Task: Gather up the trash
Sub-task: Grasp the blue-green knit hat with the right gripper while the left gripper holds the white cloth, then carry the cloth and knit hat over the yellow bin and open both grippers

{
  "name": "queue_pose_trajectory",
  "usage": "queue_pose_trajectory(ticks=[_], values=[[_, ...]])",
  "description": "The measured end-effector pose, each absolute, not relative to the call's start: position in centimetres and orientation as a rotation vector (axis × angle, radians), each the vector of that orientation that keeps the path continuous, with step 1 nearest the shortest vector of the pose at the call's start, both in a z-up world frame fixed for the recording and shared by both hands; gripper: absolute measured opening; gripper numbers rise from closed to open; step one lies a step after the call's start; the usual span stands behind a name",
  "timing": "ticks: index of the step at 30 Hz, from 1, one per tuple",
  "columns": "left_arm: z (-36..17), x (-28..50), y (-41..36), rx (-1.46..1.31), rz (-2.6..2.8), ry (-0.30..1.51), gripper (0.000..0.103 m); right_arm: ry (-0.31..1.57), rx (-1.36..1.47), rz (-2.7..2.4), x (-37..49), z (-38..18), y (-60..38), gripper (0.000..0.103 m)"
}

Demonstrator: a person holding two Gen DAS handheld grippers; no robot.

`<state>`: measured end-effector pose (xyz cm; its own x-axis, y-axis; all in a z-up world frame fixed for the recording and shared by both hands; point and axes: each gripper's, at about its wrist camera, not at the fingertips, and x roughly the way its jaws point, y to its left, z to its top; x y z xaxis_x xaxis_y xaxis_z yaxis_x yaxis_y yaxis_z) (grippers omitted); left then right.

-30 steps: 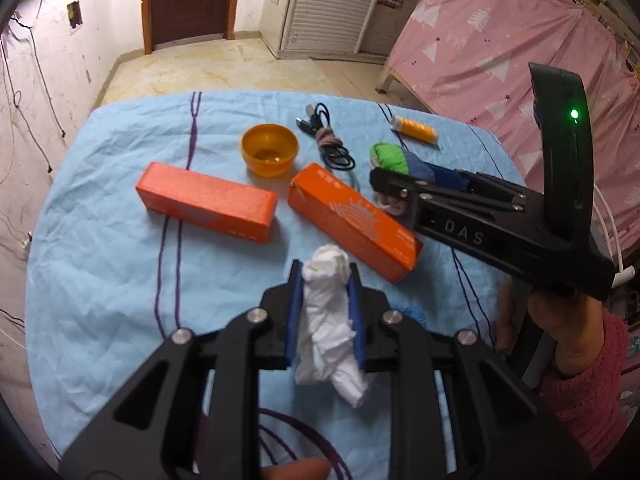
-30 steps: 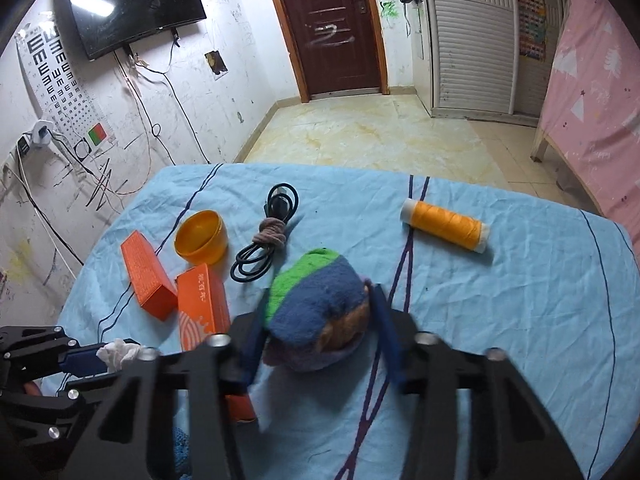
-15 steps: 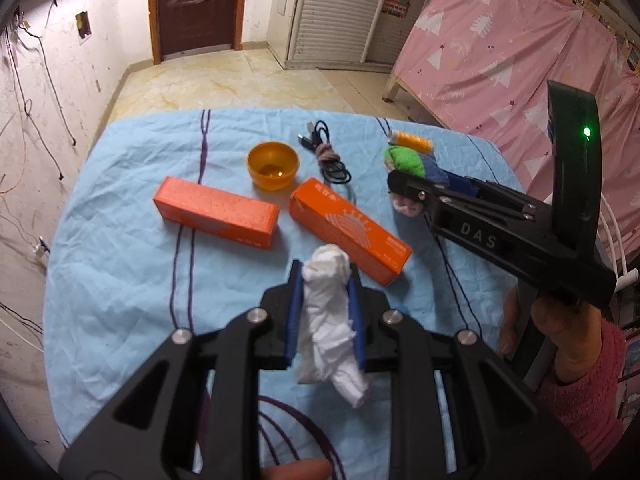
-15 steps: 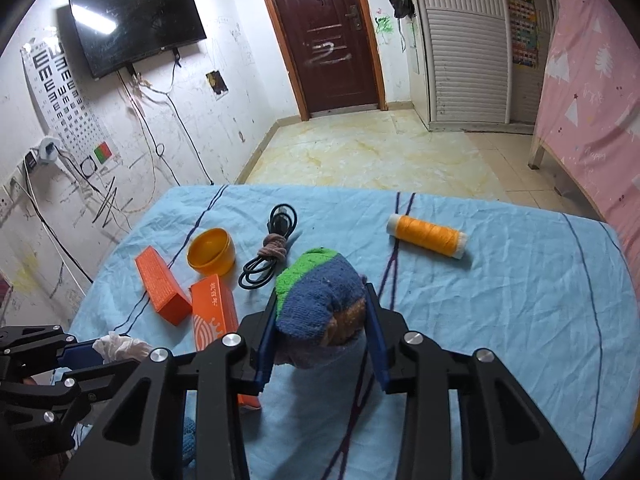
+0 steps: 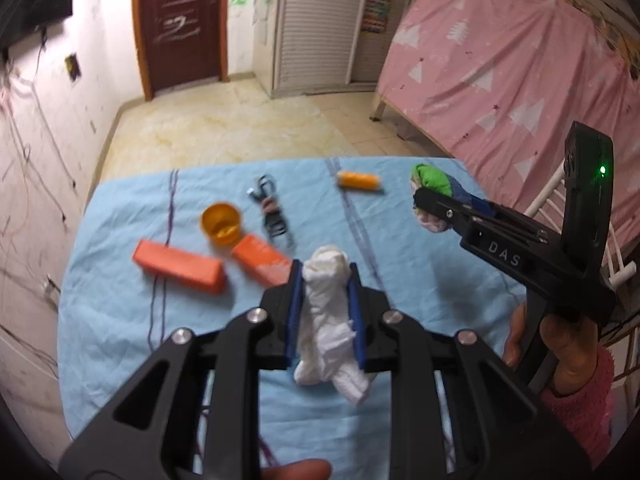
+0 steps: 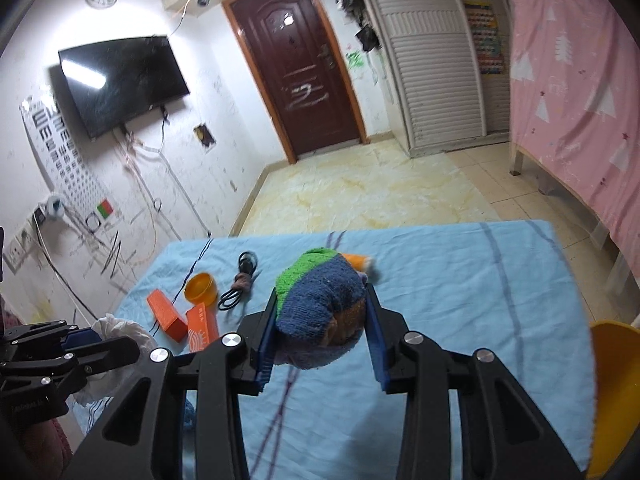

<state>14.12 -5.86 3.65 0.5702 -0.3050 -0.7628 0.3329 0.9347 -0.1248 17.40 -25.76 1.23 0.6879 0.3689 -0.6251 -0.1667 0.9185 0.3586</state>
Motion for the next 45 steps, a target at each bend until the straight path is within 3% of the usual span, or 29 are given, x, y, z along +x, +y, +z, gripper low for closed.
queue_pose_trajectory(ticks=[18, 38, 42, 45], values=[[5.5, 12.0, -20.5, 0.194, -0.537, 0.823, 0.020, 0.619, 0.441, 0.056, 10.7, 1.7, -43.1, 0.033], [3.2, 12.9, -38.4, 0.185, -0.753, 0.885, 0.020, 0.656, 0.543, -0.175, 5.7, -4.9, -55.6, 0.034], [2.0, 13.5, -40.2, 0.186, -0.758, 0.905, 0.020, 0.663, 0.563, -0.192, 5.7, -5.8, -57.0, 0.041], [1.2, 13.9, -41.4, 0.188, -0.766, 0.929, 0.020, 0.663, 0.584, -0.205, 5.6, -6.3, -58.0, 0.054]])
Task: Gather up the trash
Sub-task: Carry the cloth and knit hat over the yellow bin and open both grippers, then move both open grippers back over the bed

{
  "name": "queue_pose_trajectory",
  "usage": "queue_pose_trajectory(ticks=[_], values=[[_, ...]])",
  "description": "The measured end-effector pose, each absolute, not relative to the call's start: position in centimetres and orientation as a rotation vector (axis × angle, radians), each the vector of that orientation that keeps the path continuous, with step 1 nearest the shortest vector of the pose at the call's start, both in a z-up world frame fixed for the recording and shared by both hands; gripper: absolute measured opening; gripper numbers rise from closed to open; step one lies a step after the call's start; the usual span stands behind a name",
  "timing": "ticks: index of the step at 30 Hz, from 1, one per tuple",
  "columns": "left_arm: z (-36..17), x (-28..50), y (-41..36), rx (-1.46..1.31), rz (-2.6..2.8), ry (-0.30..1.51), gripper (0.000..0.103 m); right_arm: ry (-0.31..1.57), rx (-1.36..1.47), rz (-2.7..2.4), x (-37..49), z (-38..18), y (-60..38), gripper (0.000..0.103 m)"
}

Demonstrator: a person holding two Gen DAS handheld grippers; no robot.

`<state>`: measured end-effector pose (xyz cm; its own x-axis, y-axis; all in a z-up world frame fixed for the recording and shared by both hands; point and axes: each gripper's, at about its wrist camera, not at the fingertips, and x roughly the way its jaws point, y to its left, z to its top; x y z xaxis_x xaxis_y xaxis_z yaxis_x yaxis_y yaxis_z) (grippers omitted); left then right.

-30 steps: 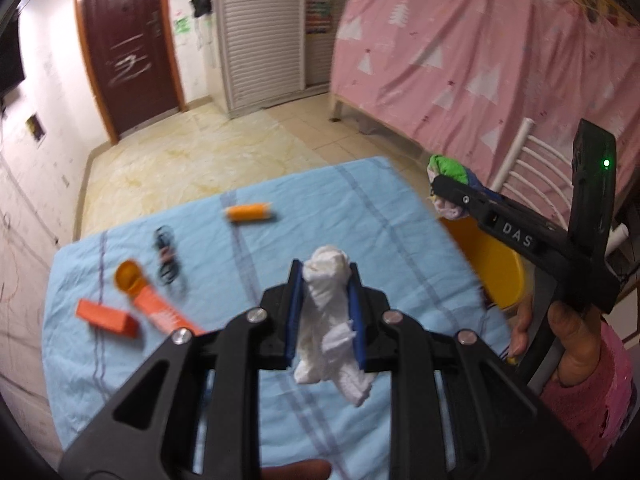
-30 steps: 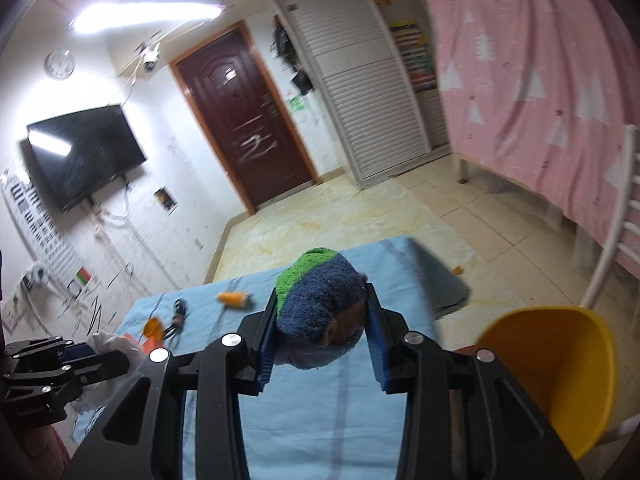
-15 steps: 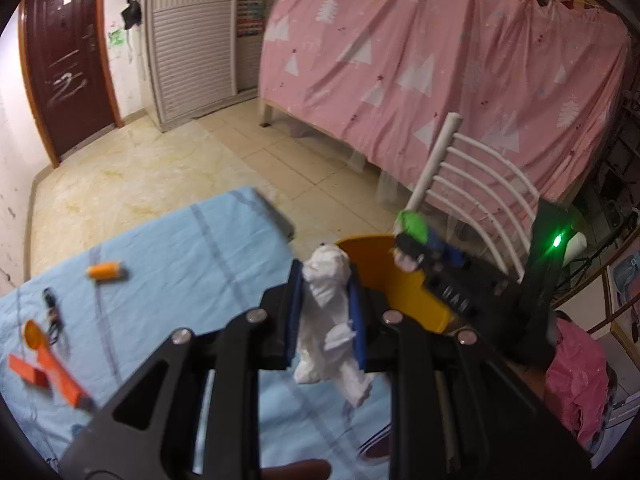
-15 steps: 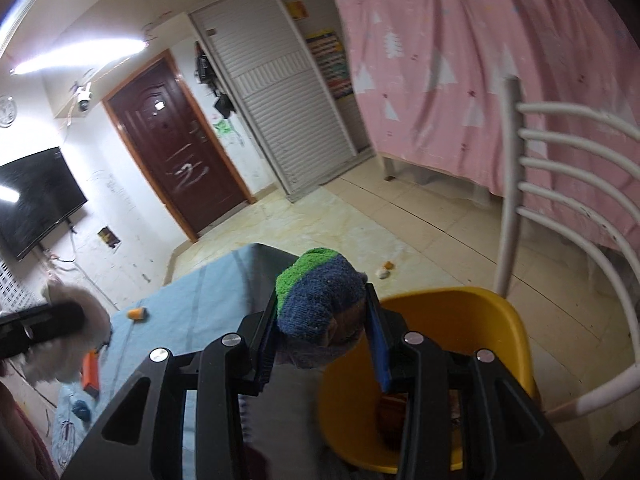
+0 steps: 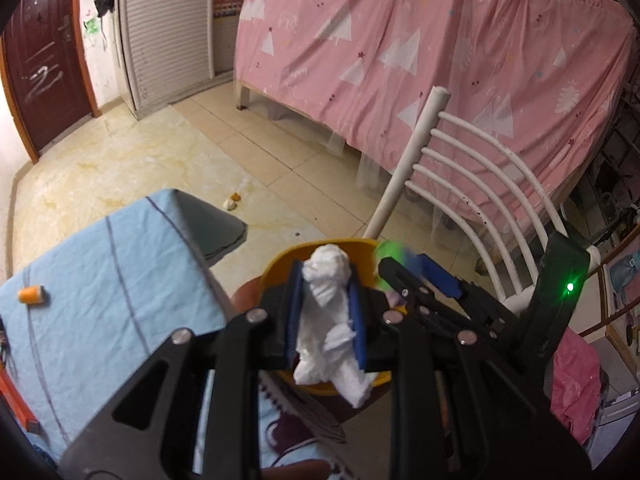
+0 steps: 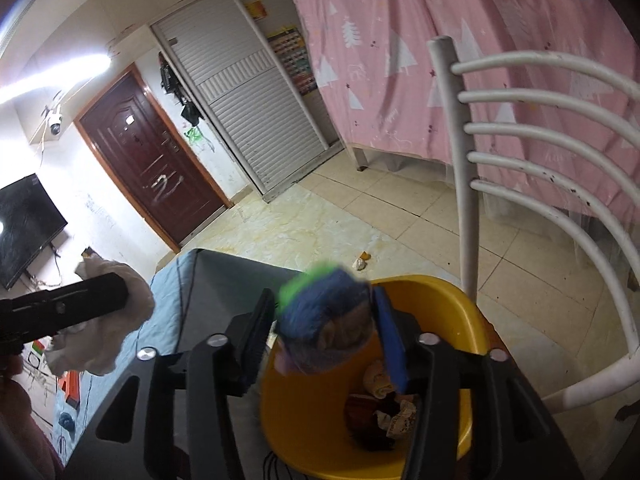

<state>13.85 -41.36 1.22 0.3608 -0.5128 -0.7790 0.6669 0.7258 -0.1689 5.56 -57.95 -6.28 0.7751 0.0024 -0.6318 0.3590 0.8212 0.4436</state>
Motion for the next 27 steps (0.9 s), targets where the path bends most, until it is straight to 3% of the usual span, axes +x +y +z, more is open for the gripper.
queue_pose_trajectory(ticks=[2, 5, 7, 20, 23, 27], values=[[0.8, 14.1, -42.1, 0.184, -0.770, 0.948, 0.031, 0.661, 0.593, -0.221, 5.3, -6.6, -58.4, 0.063], [0.4, 14.0, -42.7, 0.173, -0.782, 0.968, 0.038, 0.656, 0.605, -0.229, 5.1, -6.7, -59.0, 0.065], [0.4, 13.9, -42.8, 0.173, -0.781, 0.971, 0.049, 0.653, 0.609, -0.237, 4.9, -6.7, -59.2, 0.065], [3.2, 13.4, -37.9, 0.127, -0.785, 0.935, 0.049, 0.645, 0.542, -0.194, 6.4, -3.9, -55.6, 0.065], [4.1, 13.5, -35.6, 0.105, -0.777, 0.917, 0.057, 0.638, 0.515, -0.163, 6.9, -2.7, -53.5, 0.065], [5.3, 13.8, -31.6, 0.064, -0.746, 0.886, 0.058, 0.641, 0.473, -0.118, 7.8, -1.4, -50.7, 0.067]])
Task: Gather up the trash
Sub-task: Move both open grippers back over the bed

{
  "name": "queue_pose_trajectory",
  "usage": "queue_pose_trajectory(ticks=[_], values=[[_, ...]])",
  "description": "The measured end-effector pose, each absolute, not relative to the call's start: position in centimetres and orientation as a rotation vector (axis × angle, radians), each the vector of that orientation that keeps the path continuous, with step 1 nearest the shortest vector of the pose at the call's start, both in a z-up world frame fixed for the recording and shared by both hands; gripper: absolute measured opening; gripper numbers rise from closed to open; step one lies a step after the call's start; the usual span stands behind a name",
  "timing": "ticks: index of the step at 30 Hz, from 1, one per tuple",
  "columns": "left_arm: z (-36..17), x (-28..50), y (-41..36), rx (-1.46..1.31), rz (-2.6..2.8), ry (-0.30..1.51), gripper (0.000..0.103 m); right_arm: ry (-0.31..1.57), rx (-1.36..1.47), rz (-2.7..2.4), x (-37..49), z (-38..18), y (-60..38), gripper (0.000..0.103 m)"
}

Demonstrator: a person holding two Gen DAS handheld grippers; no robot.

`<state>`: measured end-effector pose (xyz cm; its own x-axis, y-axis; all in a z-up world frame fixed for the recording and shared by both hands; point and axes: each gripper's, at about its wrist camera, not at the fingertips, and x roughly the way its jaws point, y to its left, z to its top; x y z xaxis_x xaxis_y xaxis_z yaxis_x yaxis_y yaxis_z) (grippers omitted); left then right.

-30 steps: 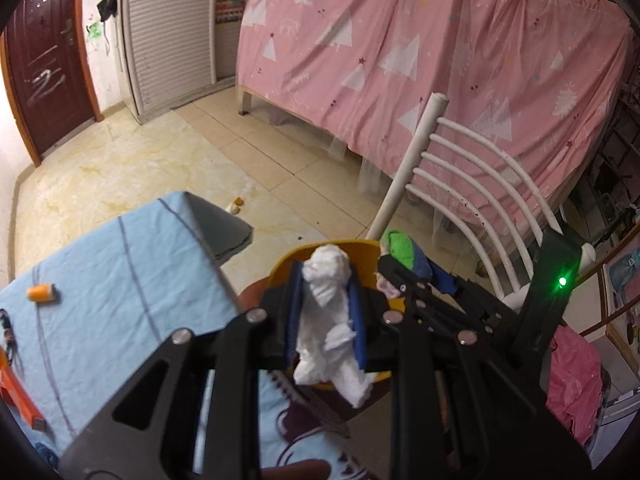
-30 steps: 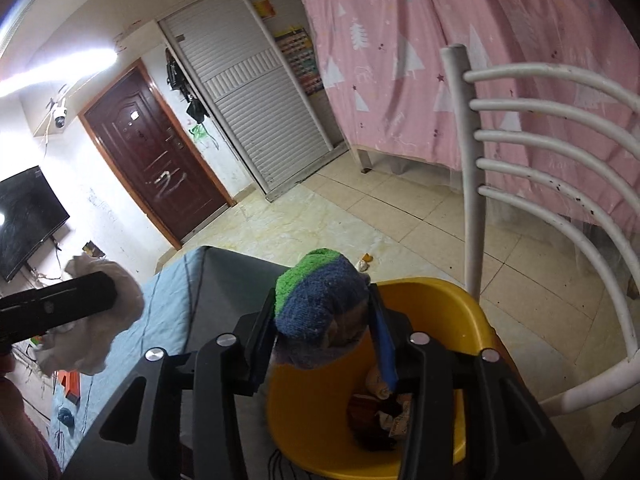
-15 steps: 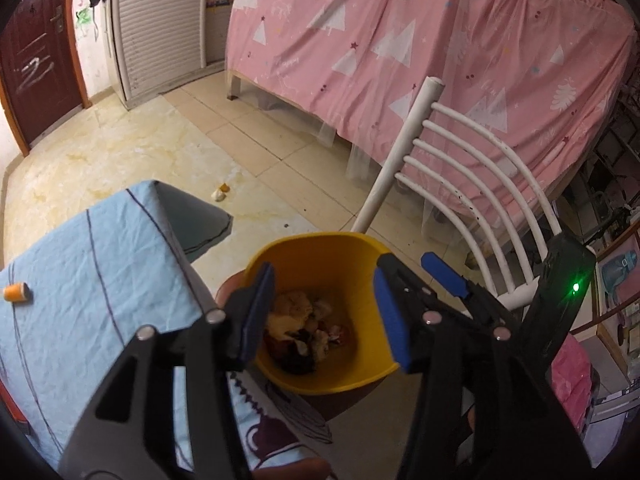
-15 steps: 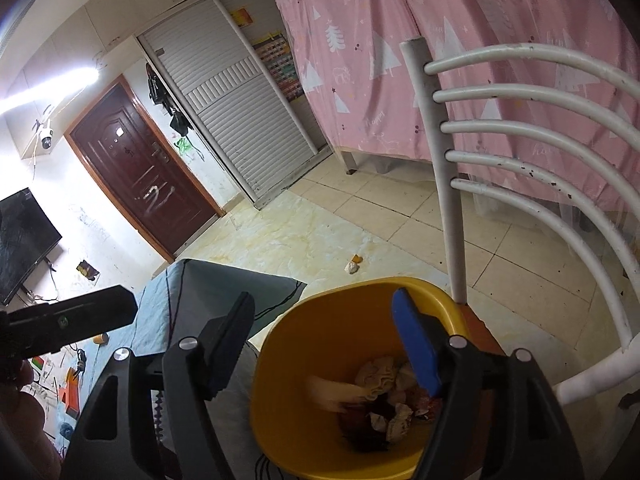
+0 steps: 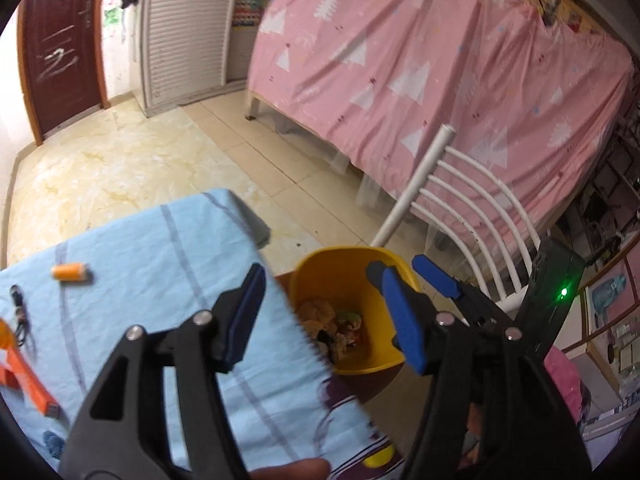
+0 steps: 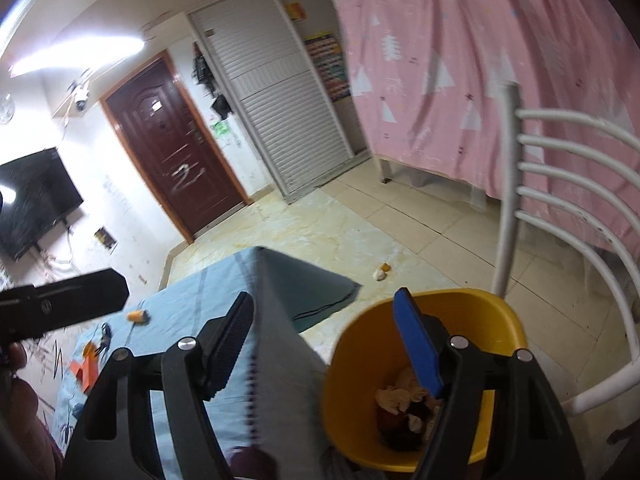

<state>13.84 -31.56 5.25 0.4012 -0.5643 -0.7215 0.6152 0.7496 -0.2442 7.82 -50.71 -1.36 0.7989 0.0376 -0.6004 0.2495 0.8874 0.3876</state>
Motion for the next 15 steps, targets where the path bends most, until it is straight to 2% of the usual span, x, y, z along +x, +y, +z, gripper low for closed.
queue_pose_trajectory(ticks=[6, 15], values=[[6.1, 15.4, -25.7, 0.013, -0.667, 0.861, 0.063, 0.671, 0.398, -0.032, 10.2, -0.2, -45.1, 0.068], [6.1, 17.8, -16.3, -0.039, -0.534, 0.842, 0.063, 0.716, 0.304, 0.091, 12.8, 0.7, -37.1, 0.068]])
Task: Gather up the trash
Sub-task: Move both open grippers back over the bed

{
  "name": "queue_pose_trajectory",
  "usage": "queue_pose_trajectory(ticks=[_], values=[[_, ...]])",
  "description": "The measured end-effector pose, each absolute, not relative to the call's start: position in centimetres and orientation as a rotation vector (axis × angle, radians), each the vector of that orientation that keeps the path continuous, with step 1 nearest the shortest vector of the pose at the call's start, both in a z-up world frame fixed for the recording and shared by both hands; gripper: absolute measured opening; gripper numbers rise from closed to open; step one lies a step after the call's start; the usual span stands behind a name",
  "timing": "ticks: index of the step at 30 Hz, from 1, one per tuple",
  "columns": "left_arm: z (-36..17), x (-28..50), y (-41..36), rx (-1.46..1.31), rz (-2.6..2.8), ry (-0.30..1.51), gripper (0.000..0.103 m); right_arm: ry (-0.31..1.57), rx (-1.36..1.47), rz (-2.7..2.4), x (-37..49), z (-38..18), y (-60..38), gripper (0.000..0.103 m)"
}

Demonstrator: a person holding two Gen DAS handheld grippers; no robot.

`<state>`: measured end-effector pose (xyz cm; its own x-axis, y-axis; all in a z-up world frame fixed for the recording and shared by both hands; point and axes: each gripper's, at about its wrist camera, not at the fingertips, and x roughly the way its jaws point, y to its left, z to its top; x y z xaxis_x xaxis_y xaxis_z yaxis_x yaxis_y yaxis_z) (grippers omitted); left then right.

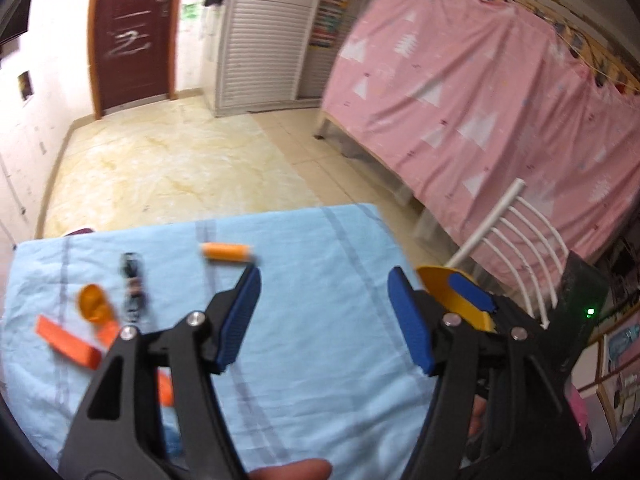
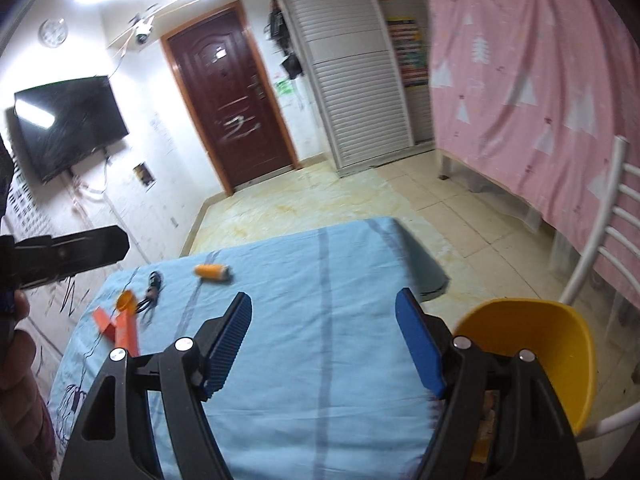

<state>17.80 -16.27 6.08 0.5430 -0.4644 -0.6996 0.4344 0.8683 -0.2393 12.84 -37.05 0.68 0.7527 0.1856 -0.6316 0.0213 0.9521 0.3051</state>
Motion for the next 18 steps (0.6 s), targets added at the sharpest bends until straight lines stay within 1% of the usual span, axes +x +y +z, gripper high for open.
queue_pose_trajectory(ticks=[3, 9, 10, 13, 18], values=[[5.9, 18.3, -12.8, -0.044, -0.496, 0.835, 0.069, 0.730, 0.282, 0.124, 13.6, 0.9, -34.8, 0.068], [6.0, 19.1, -6.4, -0.042, -0.413, 0.803, 0.071, 0.760, 0.218, 0.193, 14.9, 1.0, -29.7, 0.069], [5.9, 19.3, -5.6, -0.042, -0.404, 0.801, 0.076, 0.763, 0.212, 0.201, 15.1, 1.0, -29.2, 0.069], [5.7, 19.5, -3.3, -0.040, -0.375, 0.794, 0.083, 0.776, 0.197, 0.232, 15.4, 0.9, -27.4, 0.069], [4.3, 20.0, -0.4, -0.034, -0.340, 0.813, 0.084, 0.808, 0.157, 0.287, 15.7, 0.3, -24.0, 0.070]])
